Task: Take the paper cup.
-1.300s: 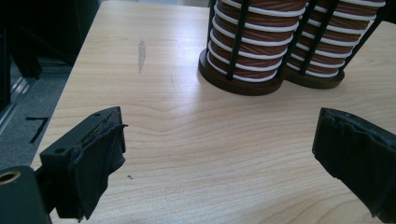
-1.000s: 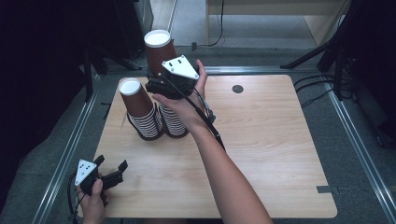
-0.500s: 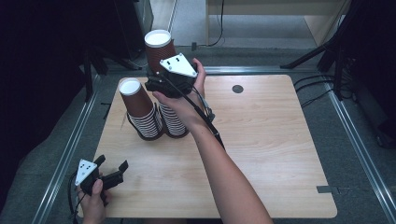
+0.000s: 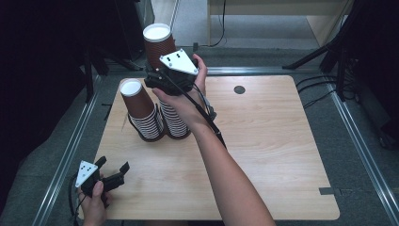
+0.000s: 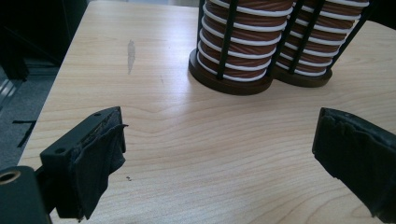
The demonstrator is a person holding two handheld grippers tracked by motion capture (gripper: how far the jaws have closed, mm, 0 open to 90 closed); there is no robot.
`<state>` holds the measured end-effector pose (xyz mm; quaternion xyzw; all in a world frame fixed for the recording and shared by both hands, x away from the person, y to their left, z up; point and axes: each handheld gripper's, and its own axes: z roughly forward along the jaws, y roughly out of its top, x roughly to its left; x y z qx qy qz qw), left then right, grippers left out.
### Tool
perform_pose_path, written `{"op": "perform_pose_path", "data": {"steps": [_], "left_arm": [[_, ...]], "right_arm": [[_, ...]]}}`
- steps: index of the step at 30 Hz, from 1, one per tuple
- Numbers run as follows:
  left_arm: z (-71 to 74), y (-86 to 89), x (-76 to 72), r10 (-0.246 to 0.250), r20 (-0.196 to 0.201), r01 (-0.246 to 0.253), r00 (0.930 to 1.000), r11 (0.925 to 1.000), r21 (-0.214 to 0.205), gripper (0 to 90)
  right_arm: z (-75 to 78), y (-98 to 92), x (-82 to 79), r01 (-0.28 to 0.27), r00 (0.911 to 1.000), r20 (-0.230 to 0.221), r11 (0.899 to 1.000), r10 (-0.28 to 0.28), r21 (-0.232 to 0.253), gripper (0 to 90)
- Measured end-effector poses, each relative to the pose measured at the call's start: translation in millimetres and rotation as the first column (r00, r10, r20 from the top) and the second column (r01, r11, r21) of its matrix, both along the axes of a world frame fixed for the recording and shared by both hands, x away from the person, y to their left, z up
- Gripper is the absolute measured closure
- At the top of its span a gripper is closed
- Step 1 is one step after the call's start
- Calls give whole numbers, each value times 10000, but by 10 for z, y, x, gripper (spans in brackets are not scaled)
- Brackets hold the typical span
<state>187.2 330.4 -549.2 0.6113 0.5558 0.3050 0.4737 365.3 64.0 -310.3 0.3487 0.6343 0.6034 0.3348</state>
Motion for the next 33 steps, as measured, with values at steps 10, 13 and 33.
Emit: {"op": "perform_pose_path", "data": {"steps": [10,13,33], "left_arm": [[2,7,-2,21,21,-21,10000,10000,-76,26],[1,11,-1,10,32,-10,10000,9999,-114,26],[1,7,2,-21,-6,21,10000,10000,-51,26]], "right_arm": [[145,17,-22,24,9995,321,9999,-27,104,126],[188,23,-33,70,9991,414,9999,-77,155,127],[458,-18,-81,127,9953,951,9989,-170,460,132]]}}
